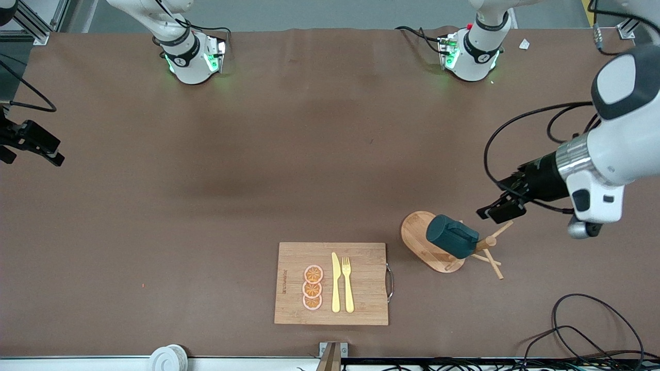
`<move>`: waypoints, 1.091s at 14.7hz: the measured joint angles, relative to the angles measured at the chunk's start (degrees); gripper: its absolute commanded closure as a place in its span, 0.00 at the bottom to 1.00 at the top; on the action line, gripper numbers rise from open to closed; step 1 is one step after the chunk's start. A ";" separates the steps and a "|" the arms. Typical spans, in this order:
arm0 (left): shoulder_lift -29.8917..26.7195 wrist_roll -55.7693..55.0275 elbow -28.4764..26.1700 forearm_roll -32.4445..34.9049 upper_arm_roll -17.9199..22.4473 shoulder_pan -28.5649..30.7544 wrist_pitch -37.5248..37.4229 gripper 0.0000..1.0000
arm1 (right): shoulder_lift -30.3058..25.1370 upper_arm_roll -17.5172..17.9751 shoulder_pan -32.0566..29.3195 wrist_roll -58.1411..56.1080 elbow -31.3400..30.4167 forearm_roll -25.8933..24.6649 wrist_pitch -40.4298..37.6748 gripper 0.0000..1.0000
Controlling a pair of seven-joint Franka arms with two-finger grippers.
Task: Pass cup and hang on rack
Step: 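Open the left gripper and withdraw it from the rack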
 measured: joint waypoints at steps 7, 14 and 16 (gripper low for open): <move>-8.59 26.02 -0.05 11.08 2.97 0.80 -9.24 0.00 | 0.00 0.00 0.00 0.00 0.25 0.00 0.00 0.00; -16.55 48.23 -3.57 10.87 21.27 -10.17 -17.48 0.00 | 0.00 0.00 0.00 0.00 0.57 0.00 0.00 0.00; -19.44 49.51 -7.05 9.86 22.31 -10.65 -17.83 0.00 | 0.00 0.00 0.00 0.00 0.59 0.00 0.00 0.00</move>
